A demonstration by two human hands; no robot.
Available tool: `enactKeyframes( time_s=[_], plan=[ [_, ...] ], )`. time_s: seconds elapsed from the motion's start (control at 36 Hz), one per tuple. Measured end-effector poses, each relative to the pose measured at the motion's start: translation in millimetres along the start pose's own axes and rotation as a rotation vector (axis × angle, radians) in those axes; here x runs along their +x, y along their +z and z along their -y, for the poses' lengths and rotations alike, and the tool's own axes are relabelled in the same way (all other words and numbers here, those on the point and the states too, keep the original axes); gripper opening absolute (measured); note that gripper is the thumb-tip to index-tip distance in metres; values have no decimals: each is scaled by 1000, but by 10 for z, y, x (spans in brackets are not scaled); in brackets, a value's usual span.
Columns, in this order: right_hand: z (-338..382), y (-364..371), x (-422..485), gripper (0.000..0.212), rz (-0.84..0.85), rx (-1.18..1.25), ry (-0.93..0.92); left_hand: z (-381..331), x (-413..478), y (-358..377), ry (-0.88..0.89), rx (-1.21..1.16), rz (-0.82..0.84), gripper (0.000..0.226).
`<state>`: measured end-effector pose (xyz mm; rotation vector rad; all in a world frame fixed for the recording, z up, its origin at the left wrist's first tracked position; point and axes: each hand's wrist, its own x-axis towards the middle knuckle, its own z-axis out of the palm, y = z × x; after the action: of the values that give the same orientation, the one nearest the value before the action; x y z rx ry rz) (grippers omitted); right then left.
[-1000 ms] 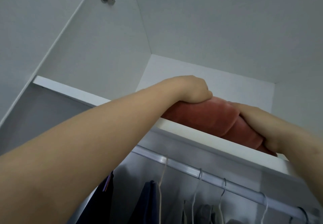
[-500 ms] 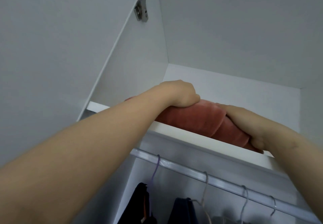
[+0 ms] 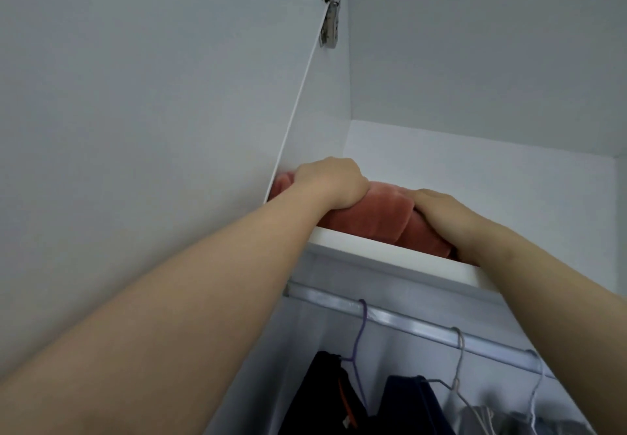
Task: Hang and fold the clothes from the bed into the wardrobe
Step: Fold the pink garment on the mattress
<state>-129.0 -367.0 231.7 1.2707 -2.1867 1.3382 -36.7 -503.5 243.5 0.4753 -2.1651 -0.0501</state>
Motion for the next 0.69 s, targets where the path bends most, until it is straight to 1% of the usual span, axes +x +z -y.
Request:
enactKeyframes(
  time_s=[0.11, 0.19, 0.25, 0.33, 0.42, 0.47, 0.53, 0.58, 0.69],
  plan=[
    [12, -29, -93, 32, -122, -168, -72, -56, -81, 15, 0, -5, -45, 37],
    [5, -58, -177, 36, -164, -286, -91, -146, -169, 31, 7, -18, -102, 37],
    [-5, -94, -260, 33, -175, -308, -91, -240, -226, 47, 24, -45, -142, 36],
    [-49, -198, -406, 25, -151, -285, -82, -440, -324, 66, 82, -131, -183, 32],
    [-103, -382, -610, 11, -129, -214, -13, -725, -451, 91, 190, -249, -172, 27],
    [-145, -525, -770, 15, -130, -187, 27, -928, -558, 114, 242, -332, -120, 26],
    [-178, -665, -930, 19, -164, -169, 48, -1117, -662, 135, 261, -486, -35, 26],
    [-209, -798, -1077, 17, -217, -126, 56, -1304, -778, 160, 271, -634, 27, 24],
    [-266, -1003, -1429, 17, -346, -96, 36, -1627, -1034, 205, 302, -791, -5, 20]
  ],
)
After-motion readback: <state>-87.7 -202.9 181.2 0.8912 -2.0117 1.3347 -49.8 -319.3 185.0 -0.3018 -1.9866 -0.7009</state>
